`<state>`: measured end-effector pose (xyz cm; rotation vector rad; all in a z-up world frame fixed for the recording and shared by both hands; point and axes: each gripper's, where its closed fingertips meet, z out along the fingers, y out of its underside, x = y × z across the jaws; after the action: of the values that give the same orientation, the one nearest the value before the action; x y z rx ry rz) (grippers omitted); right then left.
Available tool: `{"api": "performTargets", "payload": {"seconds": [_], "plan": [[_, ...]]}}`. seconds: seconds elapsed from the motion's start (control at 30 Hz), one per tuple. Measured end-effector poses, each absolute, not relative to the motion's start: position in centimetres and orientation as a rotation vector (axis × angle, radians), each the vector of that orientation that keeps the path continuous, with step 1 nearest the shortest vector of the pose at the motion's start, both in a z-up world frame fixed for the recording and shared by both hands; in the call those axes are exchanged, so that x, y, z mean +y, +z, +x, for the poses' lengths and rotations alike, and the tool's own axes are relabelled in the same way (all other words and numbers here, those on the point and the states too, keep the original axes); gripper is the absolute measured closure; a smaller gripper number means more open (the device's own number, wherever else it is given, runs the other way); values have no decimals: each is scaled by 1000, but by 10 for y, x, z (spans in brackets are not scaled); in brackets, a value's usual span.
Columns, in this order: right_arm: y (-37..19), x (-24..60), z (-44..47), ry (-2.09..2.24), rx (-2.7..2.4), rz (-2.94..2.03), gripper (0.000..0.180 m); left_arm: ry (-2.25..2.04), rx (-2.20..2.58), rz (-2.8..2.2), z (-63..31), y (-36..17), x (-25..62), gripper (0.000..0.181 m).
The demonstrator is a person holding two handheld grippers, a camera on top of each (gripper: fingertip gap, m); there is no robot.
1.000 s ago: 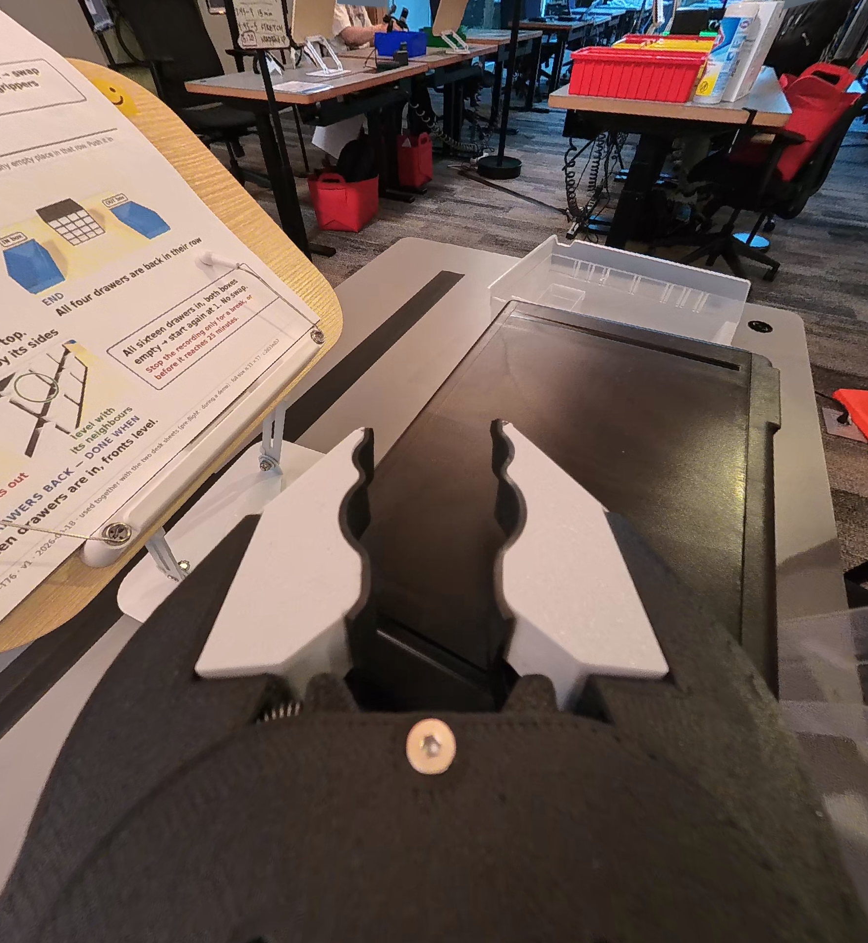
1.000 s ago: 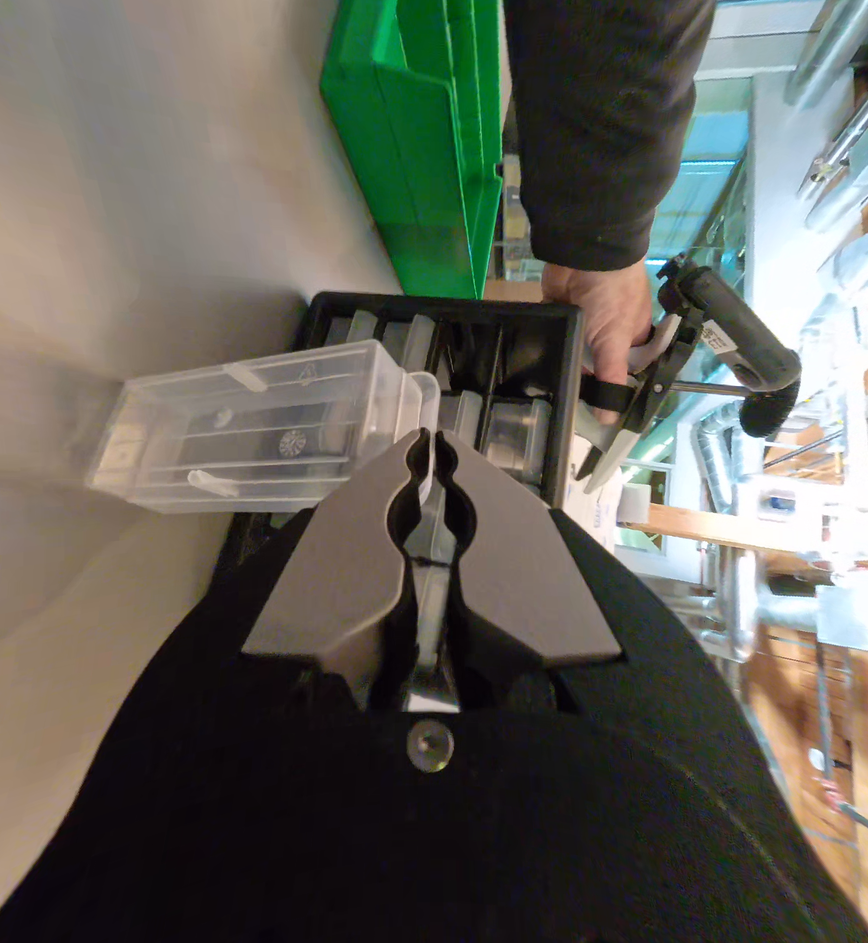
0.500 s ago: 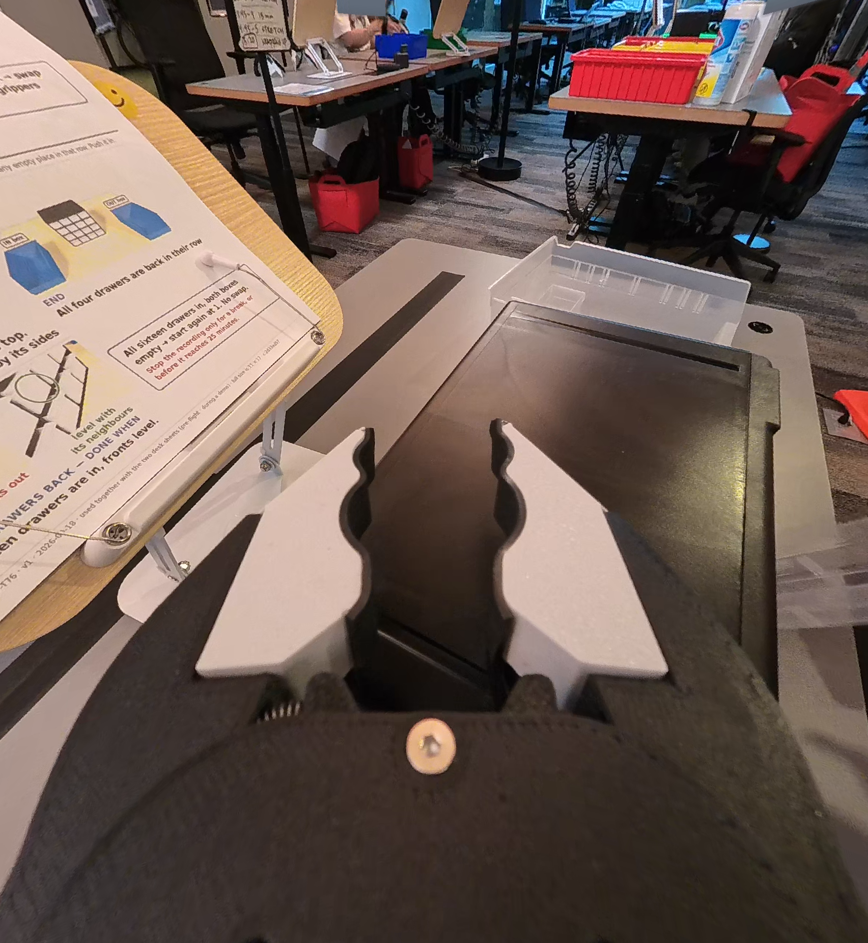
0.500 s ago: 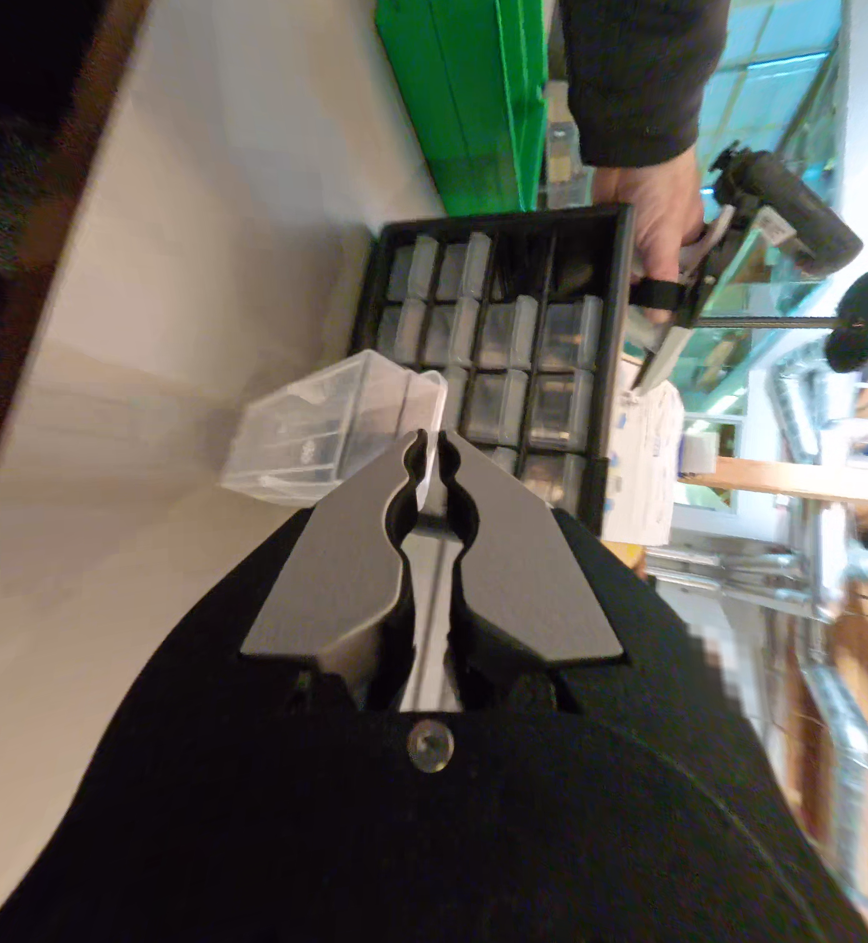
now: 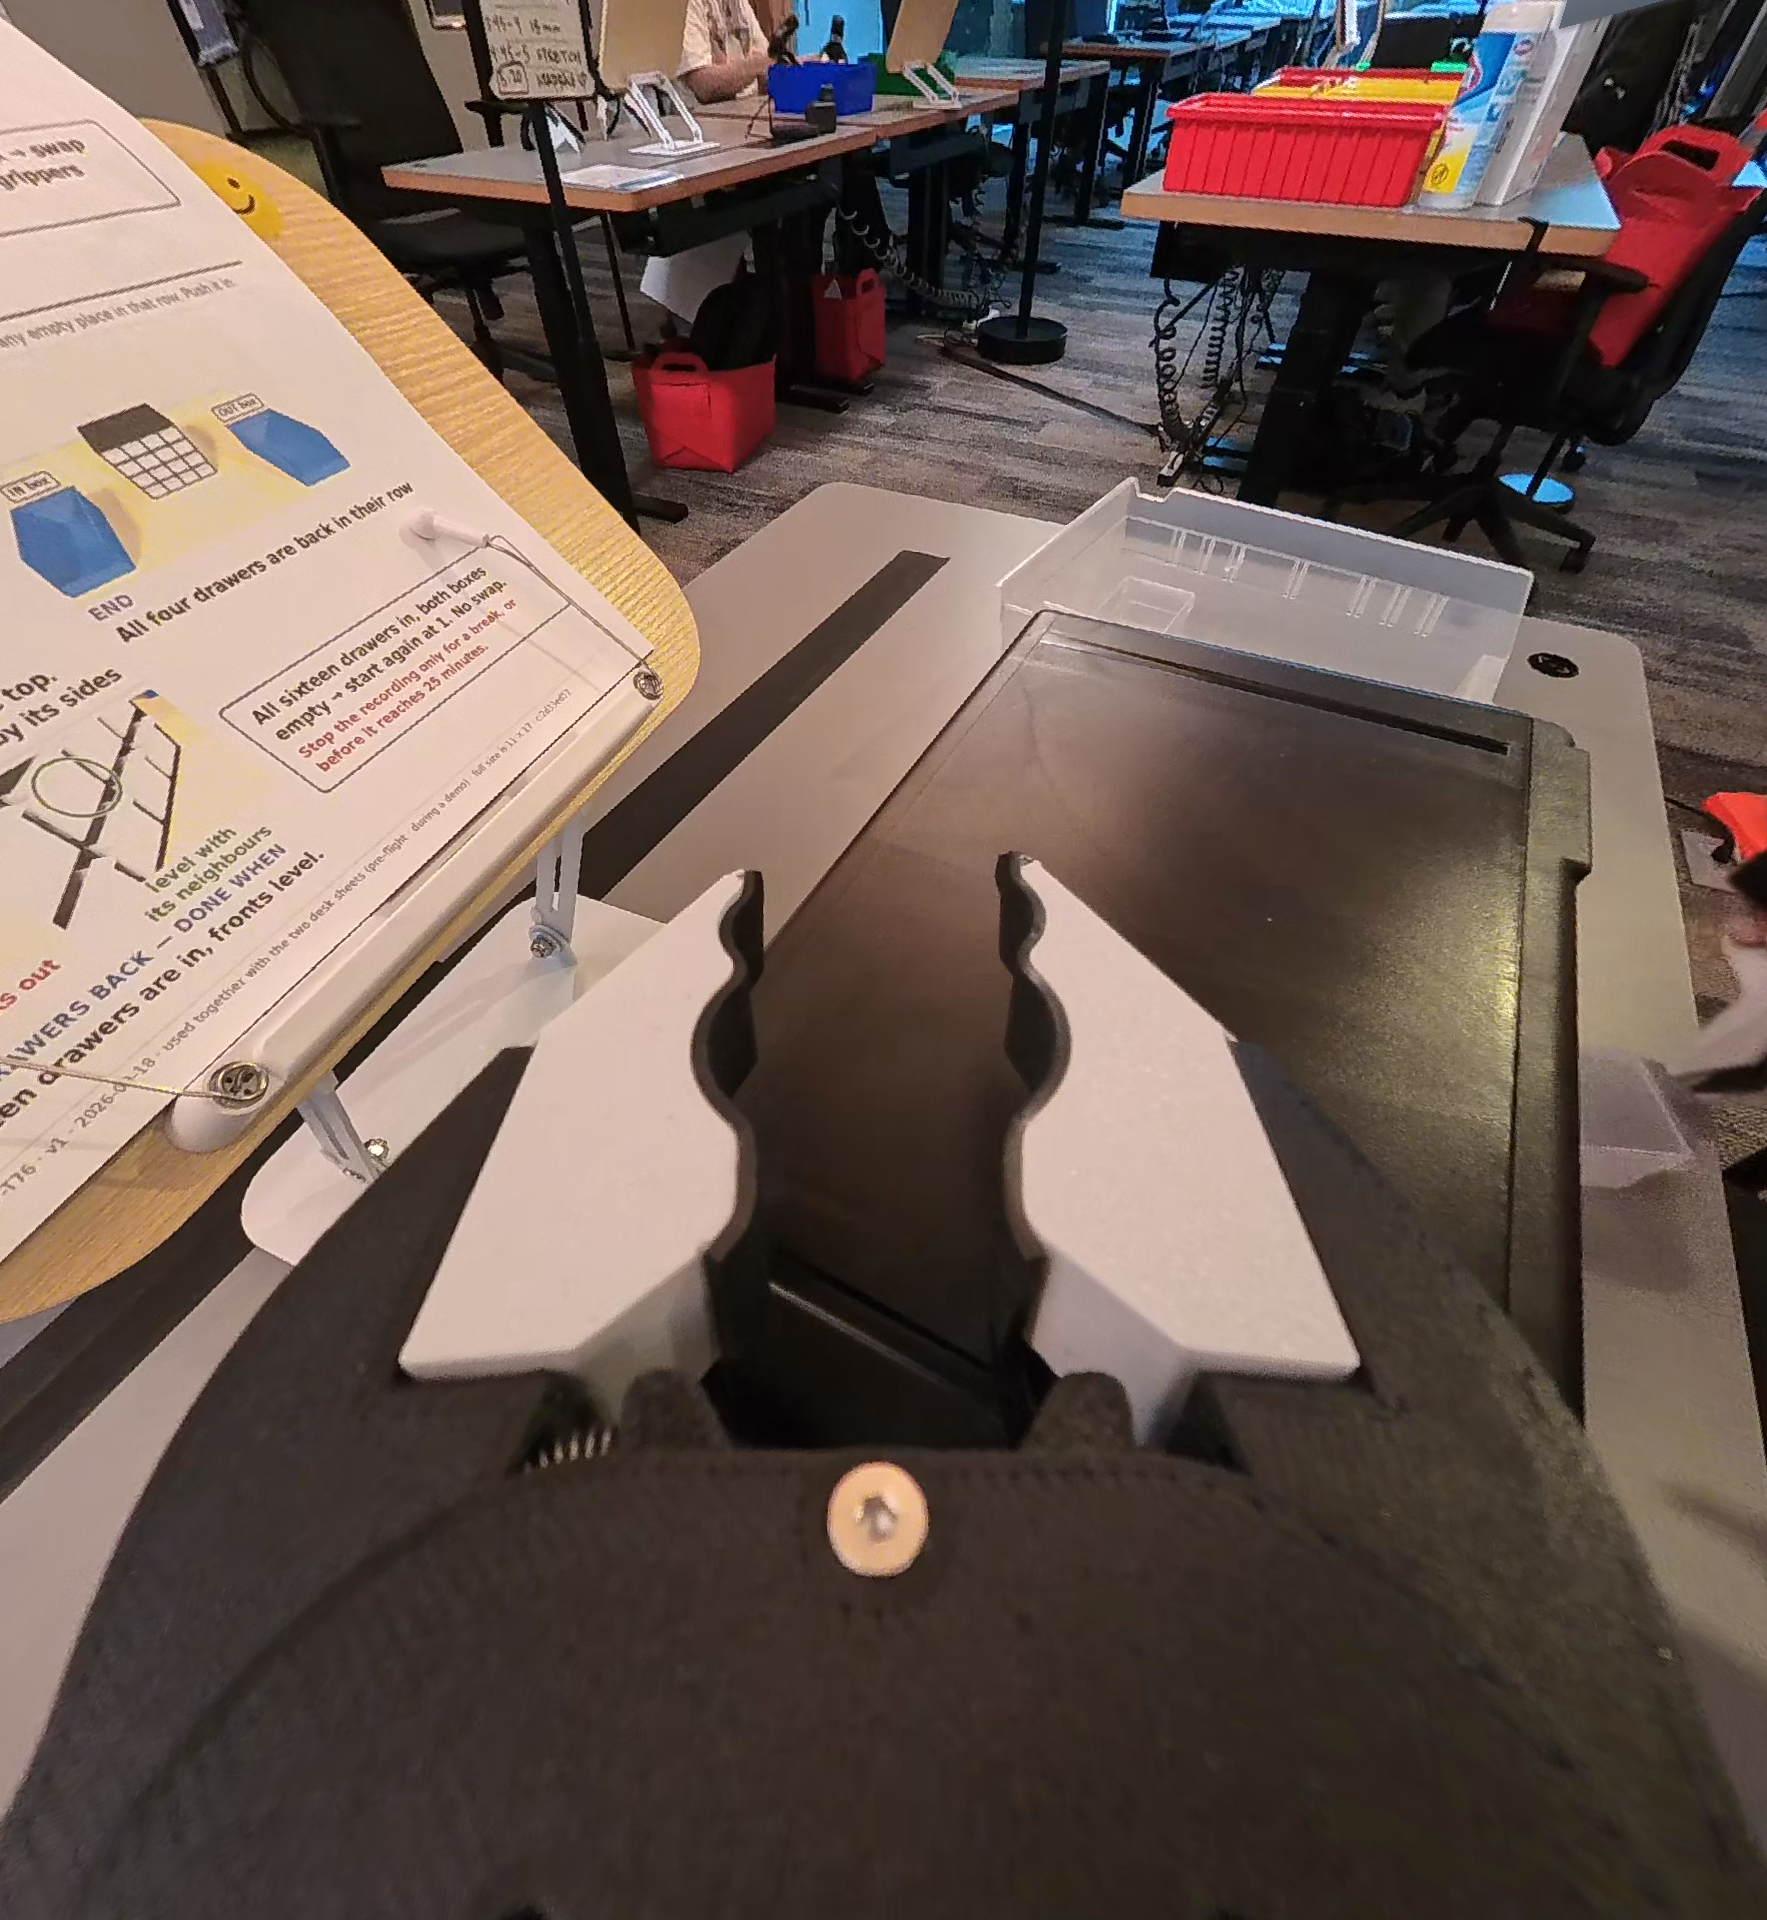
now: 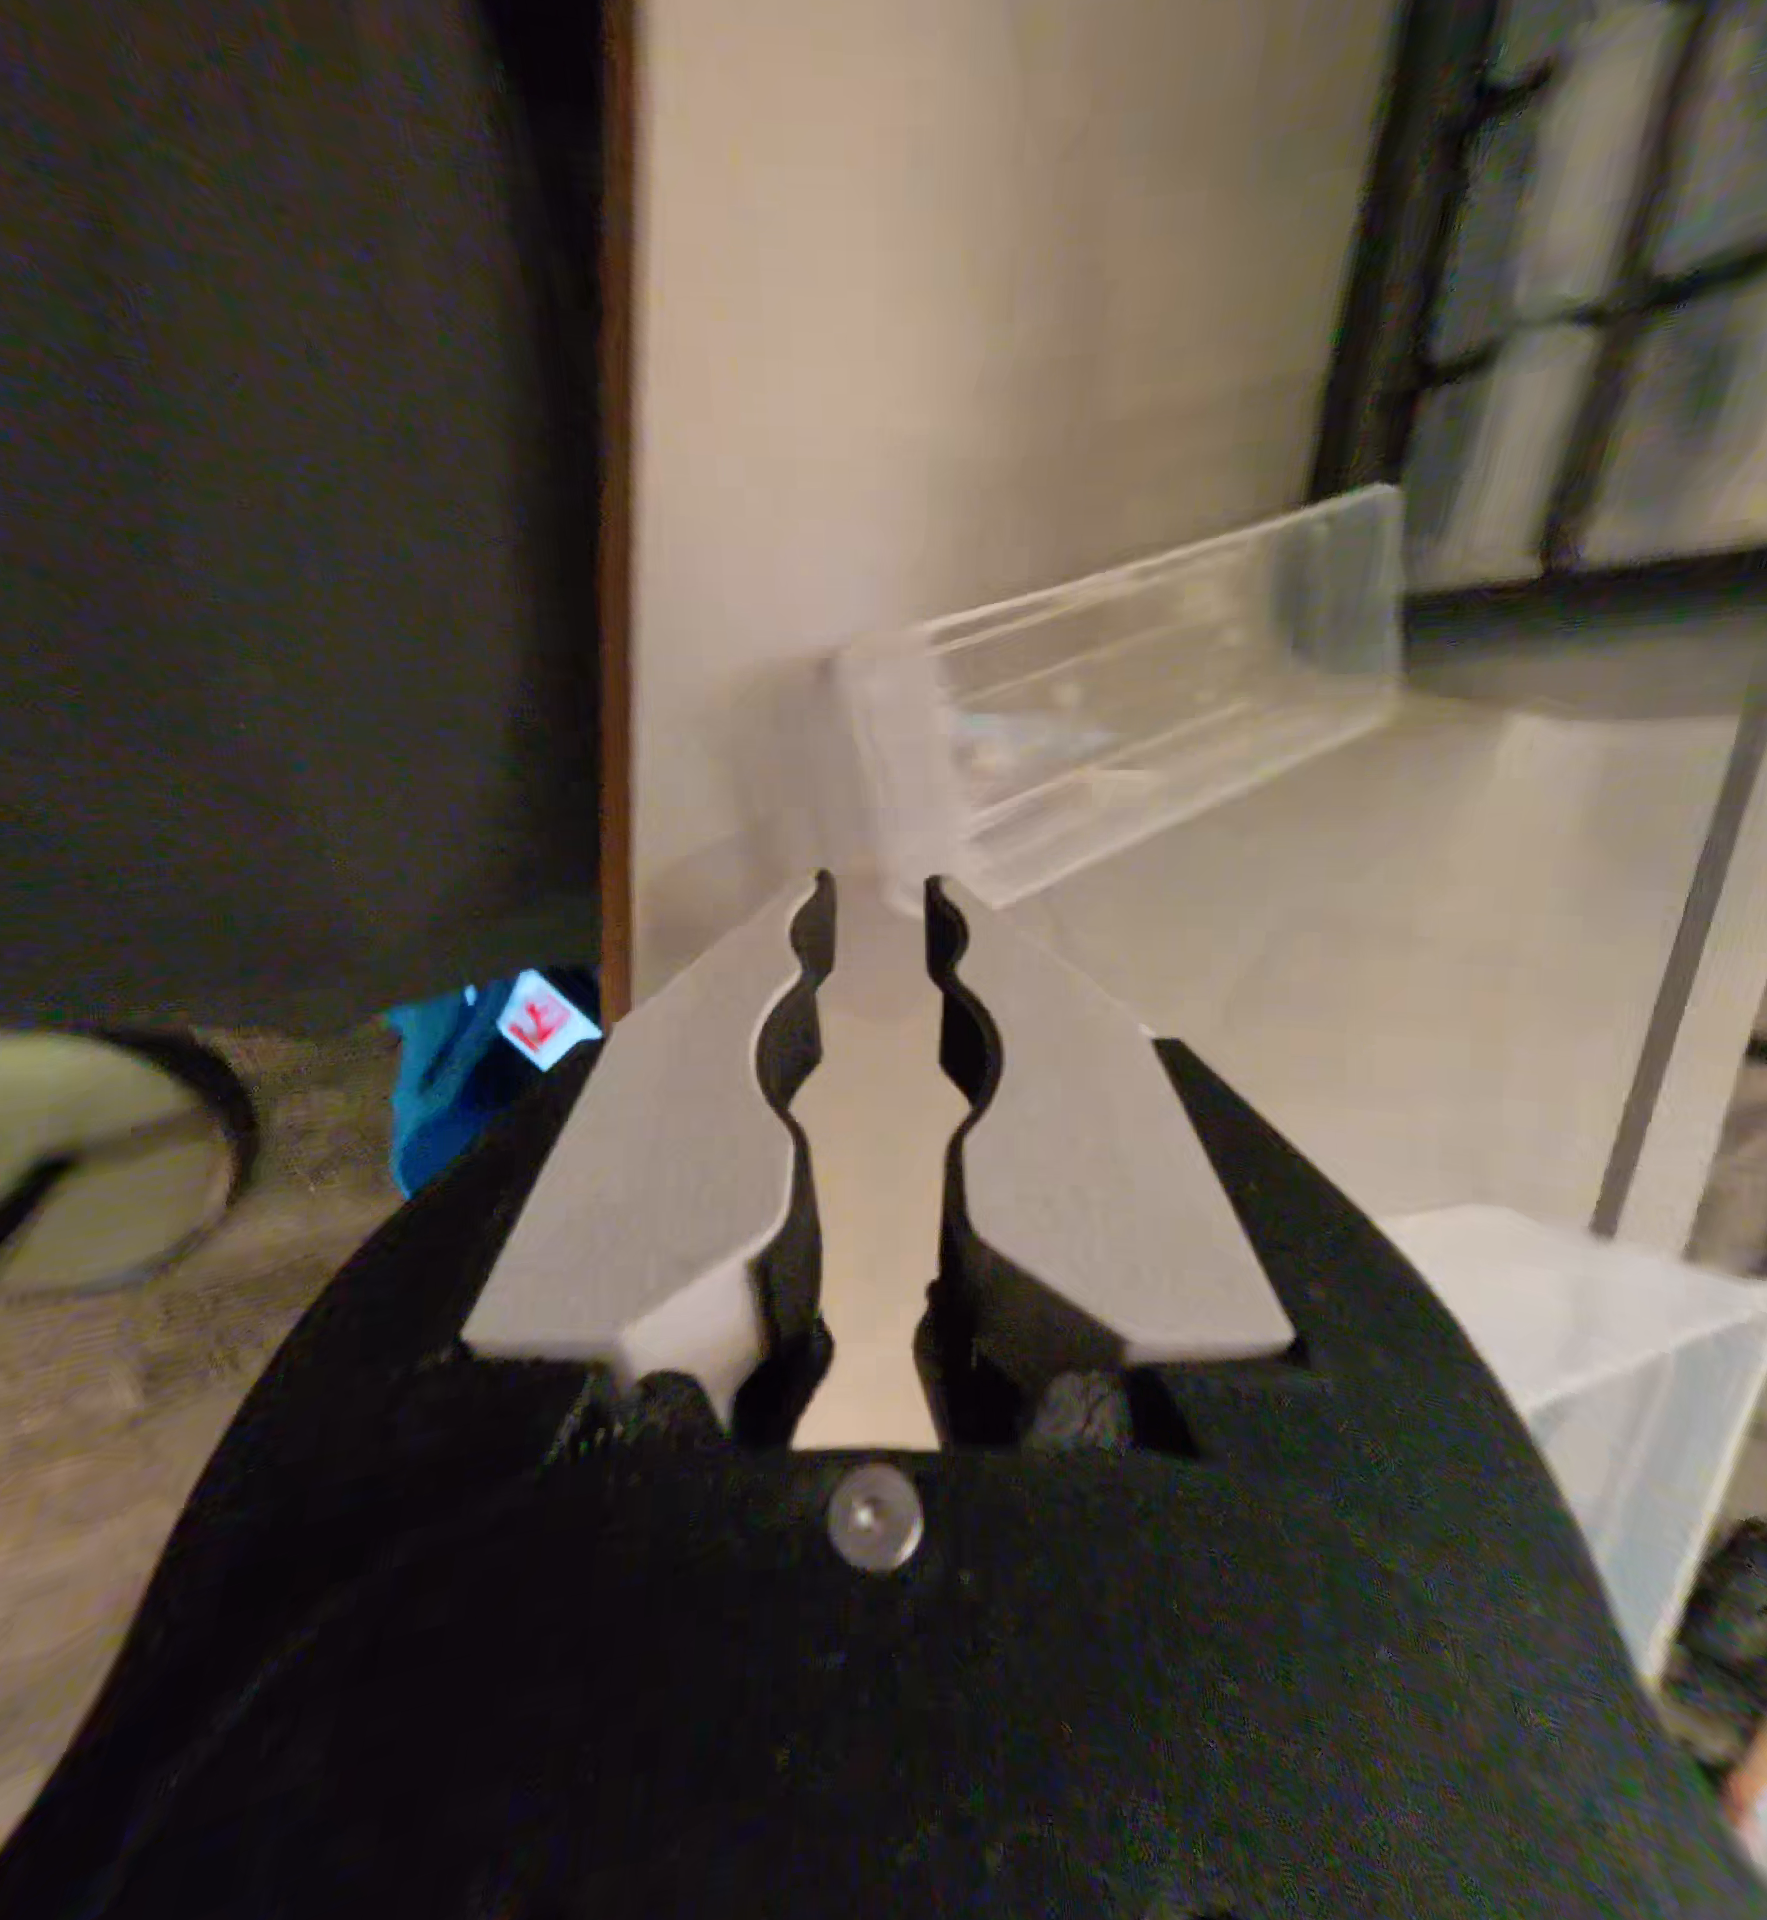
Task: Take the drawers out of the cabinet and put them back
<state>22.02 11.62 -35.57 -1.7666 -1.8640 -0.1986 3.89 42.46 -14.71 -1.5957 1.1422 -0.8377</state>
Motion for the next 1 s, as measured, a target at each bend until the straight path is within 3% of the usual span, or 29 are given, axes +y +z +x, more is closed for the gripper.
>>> {"api": "performTargets", "payload": {"seconds": [0.03, 0.1, 0.13, 0.27, 0.5, 0.73, 0.87, 1.0], "plan": [[-349, 121, 217, -158, -1774, -1825, 155, -838, 1143, -1595, 39, -147, 425, 136], [-331, 131, 196, 34, -1552, -1953, 106, -840, 1142, -1593, 39, -147, 425, 136], [-326, 140, 186, 111, -1425, -2036, 91, -840, 1141, -1592, 39, -147, 425, 136], [-336, 186, 178, 128, -1090, -2311, 76, -840, 1138, -1593, 39, -147, 425, 136], [-388, 202, 175, 215, -1144, -2593, 98, -841, 1138, -1590, 39, -147, 424, 136], [-387, 186, 192, 145, -1526, -2523, 112, -853, 1132, -1572, 38, -145, 424, 136], [-360, 180, 203, 160, -1643, -2378, 115, -856, 1129, -1568, 38, -145, 424, 136], [-290, 202, 251, -5, -1623, -2196, 116, -856, 1123, -1572, 38, -145, 424, 137]]}}
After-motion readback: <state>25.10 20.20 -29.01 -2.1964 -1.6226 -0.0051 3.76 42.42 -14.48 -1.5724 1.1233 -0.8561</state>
